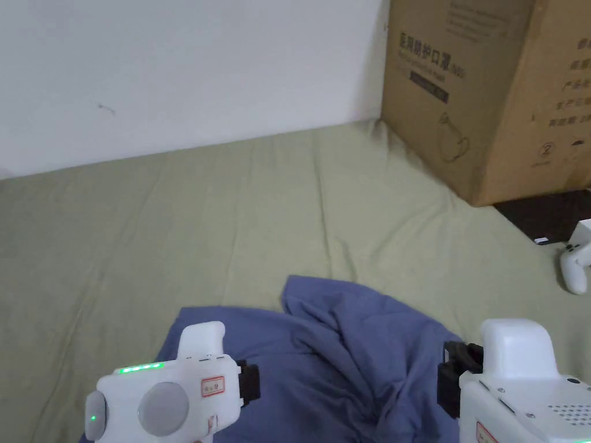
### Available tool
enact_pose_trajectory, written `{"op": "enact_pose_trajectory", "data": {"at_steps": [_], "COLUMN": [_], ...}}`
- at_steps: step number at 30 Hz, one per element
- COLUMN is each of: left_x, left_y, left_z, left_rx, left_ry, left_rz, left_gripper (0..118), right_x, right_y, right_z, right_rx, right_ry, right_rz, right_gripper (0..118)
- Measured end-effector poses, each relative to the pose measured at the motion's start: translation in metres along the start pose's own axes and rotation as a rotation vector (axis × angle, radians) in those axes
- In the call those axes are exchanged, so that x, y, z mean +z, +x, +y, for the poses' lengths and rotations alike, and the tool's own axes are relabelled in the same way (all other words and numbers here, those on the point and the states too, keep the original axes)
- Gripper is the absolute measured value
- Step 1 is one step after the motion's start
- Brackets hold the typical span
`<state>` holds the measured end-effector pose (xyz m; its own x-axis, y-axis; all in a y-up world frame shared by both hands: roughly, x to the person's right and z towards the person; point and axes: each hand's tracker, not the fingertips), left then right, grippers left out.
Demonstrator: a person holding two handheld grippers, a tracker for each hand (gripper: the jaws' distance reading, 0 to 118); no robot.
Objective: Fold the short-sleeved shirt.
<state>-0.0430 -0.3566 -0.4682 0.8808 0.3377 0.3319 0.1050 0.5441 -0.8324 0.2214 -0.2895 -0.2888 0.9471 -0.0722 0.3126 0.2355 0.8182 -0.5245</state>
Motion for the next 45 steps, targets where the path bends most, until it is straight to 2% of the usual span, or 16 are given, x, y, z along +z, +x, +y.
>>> {"op": "enact_pose_trajectory", "data": {"at_steps": [7, 8, 9, 11, 12, 19, 24, 29, 31, 32, 38, 39, 40, 41, 42, 45], "left_x": [-0.023, -0.030, -0.035, -0.057, -0.069, -0.141, -0.166, -0.154, -0.141, -0.135, -0.075, -0.065, -0.055, -0.044, -0.035, -0.010], "left_y": [-0.069, -0.075, -0.079, -0.087, -0.089, -0.117, -0.102, -0.095, -0.097, -0.098, -0.105, -0.103, -0.101, -0.103, -0.102, -0.102], "left_z": [0.033, 0.050, 0.065, 0.097, 0.110, 0.156, 0.143, 0.139, 0.142, 0.142, 0.133, 0.129, 0.125, 0.122, 0.119, 0.110], "left_rx": [0.066, 0.067, 0.060, 0.013, -0.015, 0.110, -0.050, -0.079, -0.092, -0.097, -0.014, -0.005, -0.005, -0.005, 0.001, 0.007], "left_ry": [-0.021, -0.025, -0.028, -0.047, -0.071, -0.182, -0.245, -0.196, -0.185, -0.169, -0.074, -0.045, -0.043, -0.020, 0.008, 0.045], "left_rz": [0.079, 0.100, 0.105, 0.126, 0.146, 0.193, 0.276, 0.339, 0.349, 0.364, 0.262, 0.258, 0.252, 0.237, 0.229, 0.221], "left_gripper": [0, 14, 41, 112, 118, 107, 104, 69, 36, 1, 1, 1, 1, 1, 1, 1], "right_x": [-0.031, -0.036, -0.040, -0.049, -0.053, -0.076, -0.084, -0.090, -0.091, -0.092, -0.129, -0.141, -0.155, -0.173, -0.190, -0.248], "right_y": [-0.025, -0.027, -0.028, -0.029, -0.029, -0.028, -0.021, -0.012, -0.009, -0.007, 0.026, 0.032, 0.035, 0.035, 0.034, 0.029], "right_z": [-0.007, -0.008, -0.009, -0.011, -0.012, -0.024, -0.034, -0.036, -0.031, -0.025, 0.032, 0.043, 0.056, 0.066, 0.073, 0.089], "right_rx": [0.057, 0.052, 0.046, 0.032, 0.031, 0.063, 0.056, 0.003, 0.005, 0.017, -0.036, -0.033, -0.014, 0.036, 0.080, 0.194], "right_ry": [-0.064, -0.071, -0.080, -0.102, -0.111, -0.185, -0.226, -0.265, -0.267, -0.259, -0.276, -0.280, -0.297, -0.334, -0.351, -0.390], "right_rz": [0.043, 0.045, 0.050, 0.061, 0.066, 0.045, 0.028, 0.047, 0.051, 0.049, 0.201, 0.219, 0.207, 0.180, 0.172, 0.150], "right_gripper": [0, 0, 0, 0, 0, 0, 0, 0, 0, 0, 1, 16, 44, 86, 98, 95]}}
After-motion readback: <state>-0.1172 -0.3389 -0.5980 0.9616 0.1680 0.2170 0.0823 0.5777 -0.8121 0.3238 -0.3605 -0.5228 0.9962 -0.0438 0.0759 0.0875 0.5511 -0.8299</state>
